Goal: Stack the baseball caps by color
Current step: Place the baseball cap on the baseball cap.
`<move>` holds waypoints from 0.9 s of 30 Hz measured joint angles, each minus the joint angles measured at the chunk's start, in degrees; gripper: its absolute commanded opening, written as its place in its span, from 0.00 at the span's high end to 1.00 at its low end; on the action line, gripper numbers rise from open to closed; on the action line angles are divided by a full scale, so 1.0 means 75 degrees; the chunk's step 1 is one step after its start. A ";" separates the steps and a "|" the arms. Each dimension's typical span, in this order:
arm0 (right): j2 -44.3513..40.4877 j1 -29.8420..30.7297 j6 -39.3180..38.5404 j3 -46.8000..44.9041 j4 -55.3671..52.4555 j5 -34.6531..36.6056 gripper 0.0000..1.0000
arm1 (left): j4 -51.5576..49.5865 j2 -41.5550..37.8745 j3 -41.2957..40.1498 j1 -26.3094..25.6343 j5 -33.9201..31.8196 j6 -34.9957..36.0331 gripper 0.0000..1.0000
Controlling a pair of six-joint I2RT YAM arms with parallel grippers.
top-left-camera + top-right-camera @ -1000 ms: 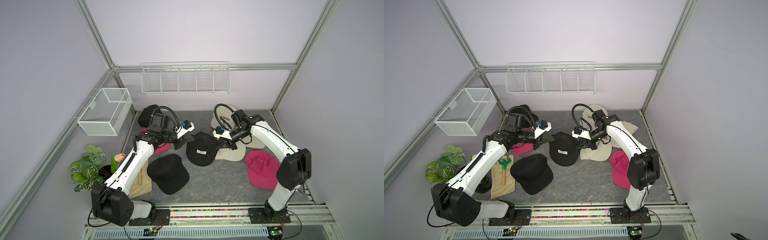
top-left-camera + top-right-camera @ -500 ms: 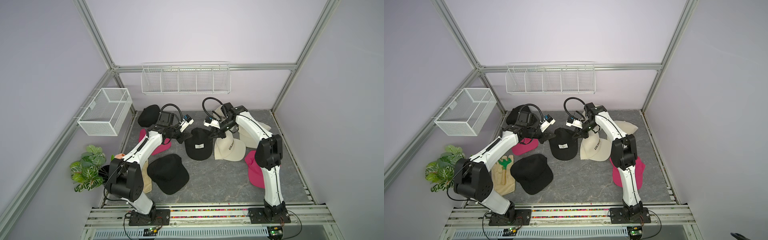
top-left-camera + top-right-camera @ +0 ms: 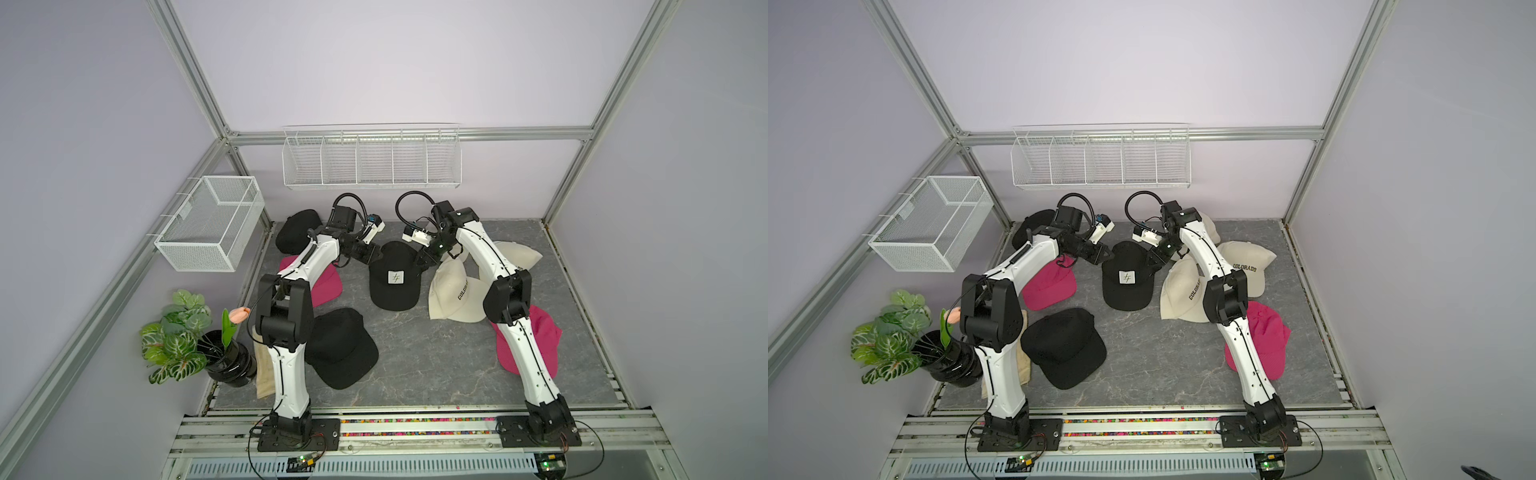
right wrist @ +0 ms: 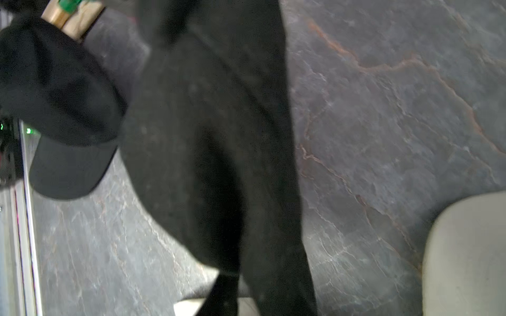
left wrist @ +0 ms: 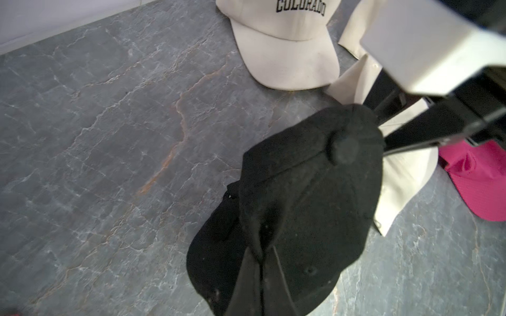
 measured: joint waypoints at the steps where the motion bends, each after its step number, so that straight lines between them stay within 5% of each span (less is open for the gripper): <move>1: 0.0006 0.0000 0.0251 0.0032 0.0122 0.0146 0.42 | -0.0020 0.0073 0.0108 -0.0003 -0.0152 -0.0134 0.67; 4: 0.0003 0.0000 0.0903 0.0230 0.0353 0.0440 0.07 | -0.0003 0.0114 0.0216 -0.0009 -0.0539 -0.0618 0.35; 8: -0.0064 0.0000 0.1667 0.0254 0.0571 0.0831 0.11 | 0.0708 -0.0615 -0.0729 -0.0006 -0.1145 -0.1361 0.00; 14: -0.0755 0.0023 0.3150 -0.0799 0.0944 0.1445 0.11 | 0.1818 -0.2215 -0.2375 -0.0009 -0.1868 -0.2699 0.00; 22: -0.3777 0.0586 0.5141 -0.6429 0.4753 0.1964 0.11 | 0.2973 -0.2378 -0.3719 -0.0009 -0.1894 -0.4549 0.00; 27: -0.4468 0.0682 0.6580 -0.8548 0.7283 0.2241 0.11 | 0.4062 -0.2375 -0.4800 -0.0009 -0.1728 -0.5592 0.00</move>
